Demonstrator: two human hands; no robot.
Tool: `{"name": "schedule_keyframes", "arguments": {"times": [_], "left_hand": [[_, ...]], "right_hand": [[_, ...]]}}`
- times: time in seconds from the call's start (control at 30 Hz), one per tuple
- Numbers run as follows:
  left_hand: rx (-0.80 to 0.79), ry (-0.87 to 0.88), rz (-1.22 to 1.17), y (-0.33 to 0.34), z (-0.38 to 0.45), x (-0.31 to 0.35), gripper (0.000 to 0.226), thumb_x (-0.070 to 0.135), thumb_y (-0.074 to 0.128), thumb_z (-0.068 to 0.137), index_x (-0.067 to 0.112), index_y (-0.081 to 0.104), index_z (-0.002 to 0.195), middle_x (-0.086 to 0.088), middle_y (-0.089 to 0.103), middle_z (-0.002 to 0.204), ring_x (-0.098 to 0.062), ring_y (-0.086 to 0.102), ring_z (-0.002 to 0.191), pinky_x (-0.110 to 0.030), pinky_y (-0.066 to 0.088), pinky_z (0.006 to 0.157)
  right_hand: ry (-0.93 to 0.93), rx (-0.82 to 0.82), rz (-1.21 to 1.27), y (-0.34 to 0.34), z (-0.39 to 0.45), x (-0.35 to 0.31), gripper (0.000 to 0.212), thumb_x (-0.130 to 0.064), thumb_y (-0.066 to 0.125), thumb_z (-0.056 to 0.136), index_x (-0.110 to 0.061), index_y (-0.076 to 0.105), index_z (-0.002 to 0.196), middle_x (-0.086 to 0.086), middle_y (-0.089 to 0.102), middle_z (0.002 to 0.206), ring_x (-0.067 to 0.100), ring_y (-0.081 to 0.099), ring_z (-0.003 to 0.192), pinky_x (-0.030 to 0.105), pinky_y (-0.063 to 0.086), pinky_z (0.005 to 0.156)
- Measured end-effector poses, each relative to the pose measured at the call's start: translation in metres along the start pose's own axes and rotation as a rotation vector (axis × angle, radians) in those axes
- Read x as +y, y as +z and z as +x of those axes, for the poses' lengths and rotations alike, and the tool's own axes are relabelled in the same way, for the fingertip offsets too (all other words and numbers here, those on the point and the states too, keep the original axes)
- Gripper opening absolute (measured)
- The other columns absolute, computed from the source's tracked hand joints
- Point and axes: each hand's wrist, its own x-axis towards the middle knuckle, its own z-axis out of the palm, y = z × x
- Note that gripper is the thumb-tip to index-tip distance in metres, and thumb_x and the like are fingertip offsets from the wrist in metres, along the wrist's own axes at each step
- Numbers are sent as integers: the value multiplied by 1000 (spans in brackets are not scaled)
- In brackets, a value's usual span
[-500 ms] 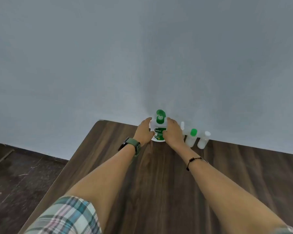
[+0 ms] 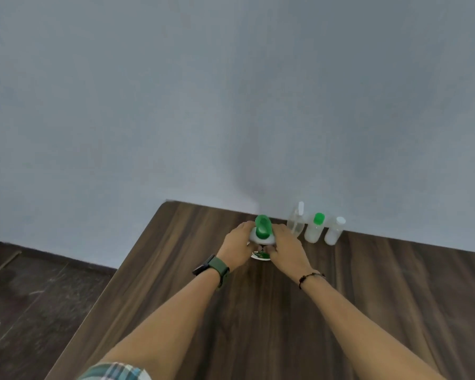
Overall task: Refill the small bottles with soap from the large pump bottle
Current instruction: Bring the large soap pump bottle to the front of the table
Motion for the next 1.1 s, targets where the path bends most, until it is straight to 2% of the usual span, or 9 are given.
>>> {"name": "schedule_keyframes", "arguments": {"times": [0.13,0.27,0.43,0.6,0.73,0.83,0.97,1.03,1.1], "left_hand": [[-29,32,25,-2,-98,12,37,18,67,78,9,54,111,-5,61,110,-18,55,94,-20,30,72],[-43,35,33,12,-200,26,37,20,70,75,10,57,108,-4,64,104,-15,56,89,-19,31,69],[-30,-4,32,33,-288,45,32,19,70,74,11,58,104,2,59,92,-12,52,80,-19,31,67],[-18,-21,17,43,-324,63,27,17,70,74,12,58,97,8,52,84,-13,50,73,-23,32,65],[-18,-35,-19,46,-331,66,29,16,69,76,11,56,101,5,54,89,-17,53,80,-30,40,70],[-75,-29,-27,45,-333,66,35,10,64,79,10,53,112,-3,59,103,-22,57,98,-30,42,81],[-198,-31,-18,25,-325,57,65,-15,41,72,5,36,135,-9,48,133,-15,45,123,-18,34,98],[-186,-77,-35,10,-306,50,72,-19,38,72,4,30,139,-10,43,138,-14,39,129,-13,31,99],[-139,-102,-74,-2,-275,48,65,-19,37,78,4,33,138,-10,45,136,-13,40,129,-10,29,98]], "right_hand": [[-48,-70,1,0,-89,-11,40,-13,63,78,-9,52,116,6,55,109,21,49,102,20,32,81],[-114,-122,48,5,-188,-19,40,-14,65,78,-9,53,115,-1,50,102,19,48,100,16,27,78],[-132,-143,128,7,-275,-24,38,-11,63,78,-9,53,115,1,51,104,20,53,98,18,32,77],[-119,-150,134,7,-315,-24,39,-11,60,81,-11,51,118,5,52,113,22,54,102,27,40,83],[-106,-130,129,6,-322,-28,40,-11,59,81,-11,50,120,6,52,115,21,52,105,24,37,83],[-114,-182,129,5,-322,-29,47,-11,60,79,-10,47,124,7,50,118,22,50,110,22,35,87],[-124,-269,173,-12,-312,-21,64,2,50,74,-9,37,136,8,42,131,20,41,124,25,30,108],[-103,-214,179,-25,-293,-18,63,6,47,76,-9,37,136,8,44,130,17,43,123,23,32,107],[-62,-112,174,-38,-260,-18,56,4,49,82,-9,40,135,8,47,128,16,47,118,23,36,103]]}}
